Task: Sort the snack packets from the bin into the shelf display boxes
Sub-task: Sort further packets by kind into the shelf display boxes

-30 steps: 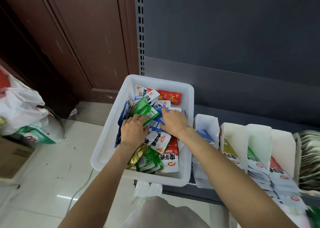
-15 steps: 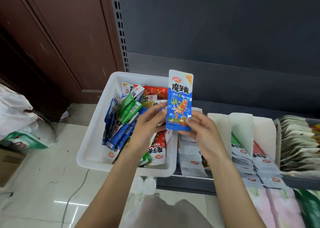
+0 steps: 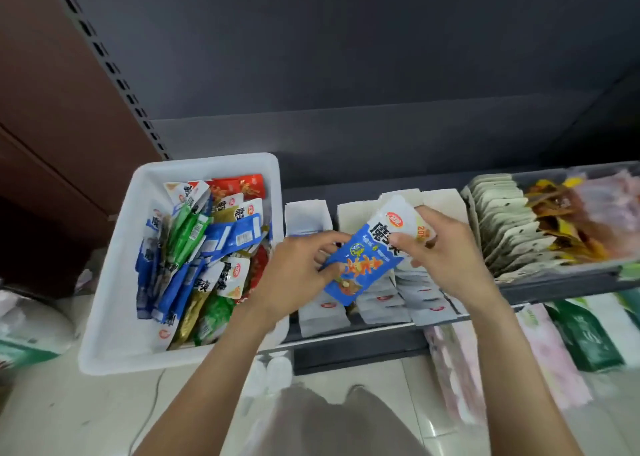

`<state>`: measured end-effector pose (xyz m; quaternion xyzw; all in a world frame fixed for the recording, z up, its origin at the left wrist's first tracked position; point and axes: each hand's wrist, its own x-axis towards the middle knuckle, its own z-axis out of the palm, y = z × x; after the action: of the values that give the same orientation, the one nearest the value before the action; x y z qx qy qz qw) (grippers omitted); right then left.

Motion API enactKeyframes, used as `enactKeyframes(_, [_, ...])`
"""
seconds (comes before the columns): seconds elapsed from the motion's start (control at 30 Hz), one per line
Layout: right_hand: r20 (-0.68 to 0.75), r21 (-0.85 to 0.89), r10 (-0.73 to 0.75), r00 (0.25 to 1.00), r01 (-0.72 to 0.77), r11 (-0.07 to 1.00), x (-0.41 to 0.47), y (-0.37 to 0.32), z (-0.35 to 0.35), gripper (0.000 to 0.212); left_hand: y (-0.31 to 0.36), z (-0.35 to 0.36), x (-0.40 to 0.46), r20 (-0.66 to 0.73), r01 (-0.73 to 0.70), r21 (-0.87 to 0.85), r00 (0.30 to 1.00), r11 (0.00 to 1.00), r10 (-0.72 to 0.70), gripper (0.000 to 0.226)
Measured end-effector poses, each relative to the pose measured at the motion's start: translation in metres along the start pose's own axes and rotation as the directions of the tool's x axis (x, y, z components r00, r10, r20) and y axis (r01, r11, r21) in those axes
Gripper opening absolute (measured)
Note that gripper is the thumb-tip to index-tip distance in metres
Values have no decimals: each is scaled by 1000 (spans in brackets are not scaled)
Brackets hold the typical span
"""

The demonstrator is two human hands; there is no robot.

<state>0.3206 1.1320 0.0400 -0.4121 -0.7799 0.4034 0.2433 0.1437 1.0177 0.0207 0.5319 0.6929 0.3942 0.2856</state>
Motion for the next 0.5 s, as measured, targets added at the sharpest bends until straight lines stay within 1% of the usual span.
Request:
enactKeyframes(0.03, [-47,-27,-13,999,11,1000,-4,3,-10,13,3,8,5,-13,-33,12,999,999,34,35])
enactKeyframes(0.1, [-176,18,-29,984,32,999,-11,7,-28,8,5,22,15,-101,-86,84,990,993,94,32])
enactKeyframes(0.17, [-295,64,-21,955,41,997,-16,10,-39,6,-1,26,21,-216,-81,243,967,967,136,30])
enactKeyframes(0.23, [-355,135,16,935,34,990,-17,14,-40,6,-14,25,20,-271,-37,390,950,920,153,28])
enactKeyframes(0.3, [-361,242,46,932,46,969,-12,18,-29,6,-31,21,13,-244,10,537,959,843,145,26])
enactKeyframes(0.37, [-335,270,42,941,53,961,-4,20,-9,9,-46,16,4,-177,30,644,978,764,111,27])
enactKeyframes(0.43, [-289,181,-29,957,85,980,7,20,17,16,-55,12,-2,-159,61,687,985,724,68,29])
enactKeyframes(0.47, [-272,83,-108,956,135,987,14,19,29,16,-57,11,-2,-175,75,689,982,721,66,28])
enactKeyframes(0.5, [-259,-45,-217,941,212,976,20,17,42,13,-58,10,-1,-201,82,685,976,724,80,25])
